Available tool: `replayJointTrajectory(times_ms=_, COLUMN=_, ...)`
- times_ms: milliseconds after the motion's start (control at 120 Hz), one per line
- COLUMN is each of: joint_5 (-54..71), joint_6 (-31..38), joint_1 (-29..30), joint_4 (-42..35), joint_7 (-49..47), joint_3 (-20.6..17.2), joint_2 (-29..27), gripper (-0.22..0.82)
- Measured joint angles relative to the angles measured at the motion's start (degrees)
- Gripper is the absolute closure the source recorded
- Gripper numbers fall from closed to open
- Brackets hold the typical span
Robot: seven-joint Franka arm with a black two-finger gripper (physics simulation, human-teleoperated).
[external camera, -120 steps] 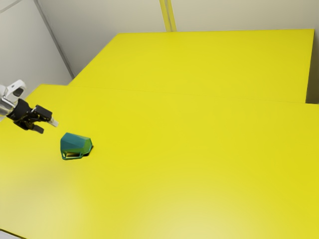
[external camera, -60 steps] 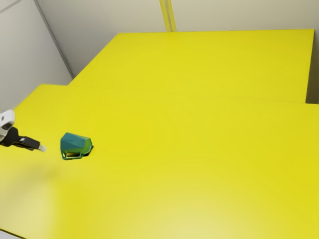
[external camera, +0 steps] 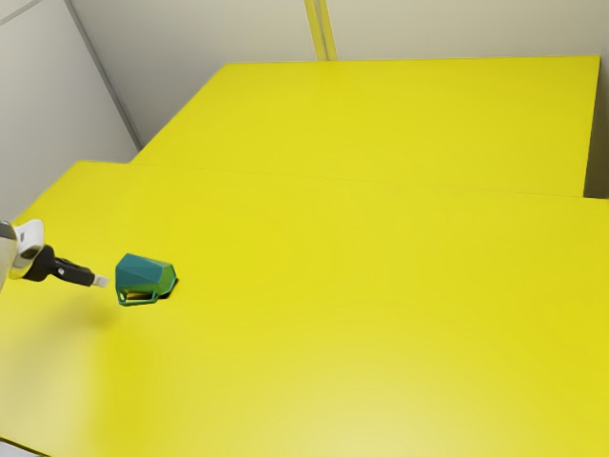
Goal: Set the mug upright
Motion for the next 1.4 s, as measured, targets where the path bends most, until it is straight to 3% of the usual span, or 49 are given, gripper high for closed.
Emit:
replayJointTrajectory(times_ms=700, joint_5=-8.4, joint_6=-5.9, joint_1=1.3, joint_4=0.4, joint_7=22.9, joint_3=-2.5, joint_2=4.2, gripper=0.0)
replayJointTrajectory(times_ms=1267, joint_5=-12.1, joint_6=-12.3, joint_1=4.4, joint_4=0.4, joint_7=34.3, joint_3=-5.1, joint_2=5.1, gripper=0.0)
replayJointTrajectory(times_ms=1400, joint_5=-13.9, joint_6=-13.6, joint_1=4.4, joint_4=0.2, joint_7=36.1, joint_3=-5.1, joint_2=5.1, gripper=0.15)
